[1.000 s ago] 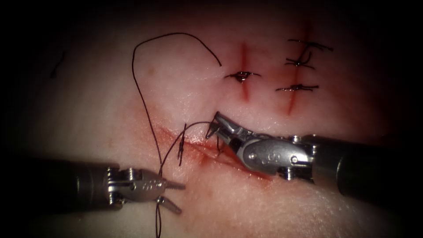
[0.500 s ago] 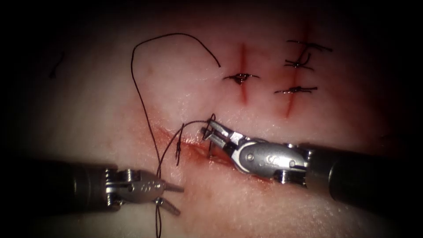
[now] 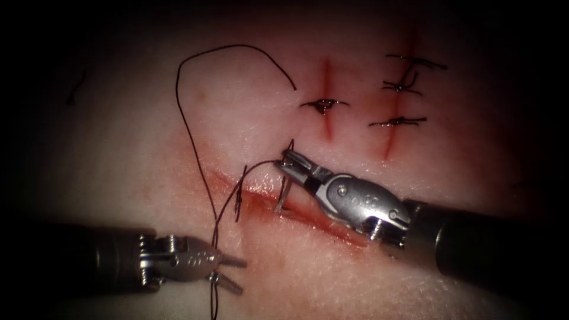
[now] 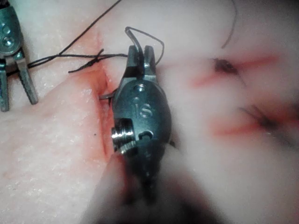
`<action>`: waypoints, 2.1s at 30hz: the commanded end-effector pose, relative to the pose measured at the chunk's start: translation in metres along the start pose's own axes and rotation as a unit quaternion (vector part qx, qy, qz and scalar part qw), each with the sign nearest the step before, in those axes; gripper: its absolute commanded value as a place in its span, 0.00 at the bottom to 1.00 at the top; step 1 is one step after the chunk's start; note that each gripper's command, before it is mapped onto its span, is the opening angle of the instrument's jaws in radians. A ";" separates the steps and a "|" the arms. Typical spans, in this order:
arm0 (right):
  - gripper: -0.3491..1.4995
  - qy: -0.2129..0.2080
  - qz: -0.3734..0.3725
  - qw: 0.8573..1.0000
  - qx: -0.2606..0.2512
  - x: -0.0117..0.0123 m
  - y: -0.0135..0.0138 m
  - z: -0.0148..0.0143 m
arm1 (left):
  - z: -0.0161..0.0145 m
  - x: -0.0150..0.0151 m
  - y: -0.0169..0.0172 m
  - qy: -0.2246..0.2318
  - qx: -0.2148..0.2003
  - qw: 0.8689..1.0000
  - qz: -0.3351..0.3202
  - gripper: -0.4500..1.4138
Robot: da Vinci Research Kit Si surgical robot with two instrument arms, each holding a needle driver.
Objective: Wound Closure
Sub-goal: Use the right needle driver to pass the needle through the tissue below the cut.
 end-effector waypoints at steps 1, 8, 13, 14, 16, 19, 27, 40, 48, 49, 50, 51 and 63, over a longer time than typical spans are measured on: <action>0.00 -0.001 0.004 1.000 0.004 0.0000 -0.0005 0.0012 | 0.0009 -0.0001 0.0000 0.000 -0.001 1.000 0.000 0.28; 0.00 -0.016 0.054 0.997 0.048 -0.0002 0.0004 0.0017 | 0.0008 -0.0003 0.0001 0.000 -0.001 1.000 -0.001 0.28; 0.00 -0.042 0.049 0.994 0.088 -0.0003 0.0004 0.0020 | 0.0007 -0.0005 0.0001 0.000 -0.002 1.000 -0.001 0.28; 0.00 -0.042 0.049 0.994 0.088 -0.0003 0.0004 0.0020 | 0.0007 -0.0005 0.0001 0.000 -0.002 1.000 -0.001 0.28; 0.00 -0.043 0.046 0.993 0.101 -0.0004 0.0003 0.0020 | 0.0007 -0.0005 0.0001 0.000 -0.002 1.000 -0.001 0.28; 0.00 -0.040 0.055 0.991 0.113 -0.0005 0.0001 0.0020 | 0.0008 -0.0005 0.0002 0.001 -0.001 1.000 -0.001 0.28; 0.00 -0.028 0.138 0.985 0.099 -0.0005 0.0000 0.0021 | 0.0015 -0.0005 0.0005 0.001 0.004 1.000 -0.003 0.27; 0.00 -0.041 0.319 0.944 0.068 -0.0016 -0.0016 0.0014 | 0.0016 -0.0006 0.0007 0.006 0.008 1.000 -0.008 0.27; 0.00 -0.065 0.376 0.923 0.042 -0.0017 -0.0035 0.0005 | 0.0012 -0.0009 0.0006 0.008 0.007 1.000 -0.009 0.27; 0.00 -0.066 0.382 0.921 0.042 -0.0016 -0.0037 0.0005 | 0.0012 -0.0010 0.0006 0.009 0.005 1.000 -0.012 0.27; 0.00 -0.068 0.395 0.915 0.040 -0.0015 -0.0039 0.0004 | 0.0011 -0.0010 0.0006 0.009 0.007 1.000 -0.012 0.27; 0.00 -0.068 0.398 0.914 0.041 -0.0015 -0.0040 0.0003 | 0.0011 -0.0010 0.0006 0.009 0.006 1.000 -0.012 0.27; 0.00 -0.067 0.430 0.898 0.065 0.0008 -0.0065 -0.0003 | 0.0010 -0.0012 0.0006 0.010 0.006 1.000 -0.011 0.24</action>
